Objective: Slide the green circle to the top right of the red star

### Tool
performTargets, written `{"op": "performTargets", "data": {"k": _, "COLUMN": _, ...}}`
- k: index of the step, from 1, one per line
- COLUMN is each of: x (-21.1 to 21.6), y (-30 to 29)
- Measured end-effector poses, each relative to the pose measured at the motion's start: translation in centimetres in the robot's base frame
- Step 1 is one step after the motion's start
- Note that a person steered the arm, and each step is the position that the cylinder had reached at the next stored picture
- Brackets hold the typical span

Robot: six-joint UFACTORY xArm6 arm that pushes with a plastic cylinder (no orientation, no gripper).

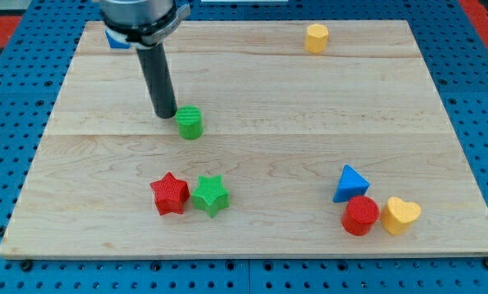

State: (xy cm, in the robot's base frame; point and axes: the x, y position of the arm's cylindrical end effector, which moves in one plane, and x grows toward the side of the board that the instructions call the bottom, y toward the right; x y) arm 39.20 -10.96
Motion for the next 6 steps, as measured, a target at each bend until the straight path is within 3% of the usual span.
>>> {"op": "performTargets", "data": {"k": 1, "x": 1.7, "y": 1.9}}
{"op": "performTargets", "data": {"k": 2, "x": 7.6, "y": 2.5}}
{"op": "performTargets", "data": {"k": 3, "x": 9.2, "y": 2.5}}
{"op": "performTargets", "data": {"k": 4, "x": 7.1, "y": 5.3}}
{"op": "performTargets", "data": {"k": 6, "x": 8.7, "y": 7.8}}
